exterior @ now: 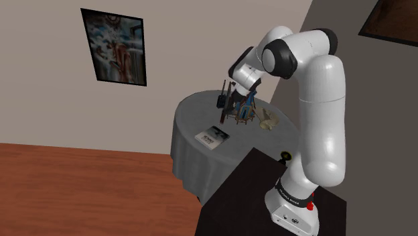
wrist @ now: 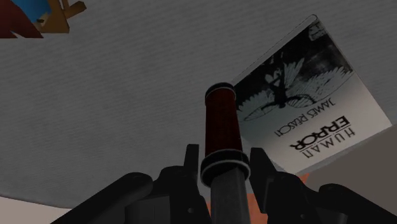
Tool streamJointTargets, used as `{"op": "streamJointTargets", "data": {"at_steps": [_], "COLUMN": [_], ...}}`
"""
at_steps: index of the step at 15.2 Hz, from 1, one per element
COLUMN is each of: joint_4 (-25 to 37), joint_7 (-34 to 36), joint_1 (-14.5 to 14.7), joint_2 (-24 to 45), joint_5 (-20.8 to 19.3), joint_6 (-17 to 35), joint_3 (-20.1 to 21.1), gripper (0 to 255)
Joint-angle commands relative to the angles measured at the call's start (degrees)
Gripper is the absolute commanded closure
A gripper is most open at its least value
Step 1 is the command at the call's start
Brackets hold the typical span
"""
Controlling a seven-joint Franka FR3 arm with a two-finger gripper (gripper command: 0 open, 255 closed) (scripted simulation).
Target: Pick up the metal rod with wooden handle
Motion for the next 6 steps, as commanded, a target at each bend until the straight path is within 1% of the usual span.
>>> {"op": "streamJointTargets", "data": {"at_steps": [1,4,6], "joint_4": [-0.01,-0.04,-0.04], "joint_7": [1.13,2.95,3.04], "joint_1": [0.64,1.76,1.81], "joint_2": [-1.17,-3.08,-3.17], "joint_5": [-1.45,-3.7,-3.81], "joint_6": [-0.45,-1.08,-1.11], "joint_3": [-0.88,-2.23,-2.3], "gripper": [255,255,255]}}
